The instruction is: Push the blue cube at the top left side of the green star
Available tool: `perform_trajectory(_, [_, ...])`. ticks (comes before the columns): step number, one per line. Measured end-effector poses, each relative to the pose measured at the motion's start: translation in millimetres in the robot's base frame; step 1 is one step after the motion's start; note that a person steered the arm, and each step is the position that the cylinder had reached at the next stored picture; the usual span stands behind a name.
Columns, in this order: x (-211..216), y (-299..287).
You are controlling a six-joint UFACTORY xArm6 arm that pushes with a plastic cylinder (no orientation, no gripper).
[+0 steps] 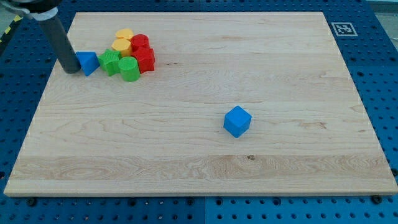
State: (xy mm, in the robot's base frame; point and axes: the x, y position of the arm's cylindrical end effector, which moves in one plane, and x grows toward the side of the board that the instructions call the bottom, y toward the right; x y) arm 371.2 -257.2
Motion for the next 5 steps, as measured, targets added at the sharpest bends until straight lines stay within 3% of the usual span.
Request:
perform_trajectory(3, [-2,-26])
perform_trajectory(5, [-2,-10])
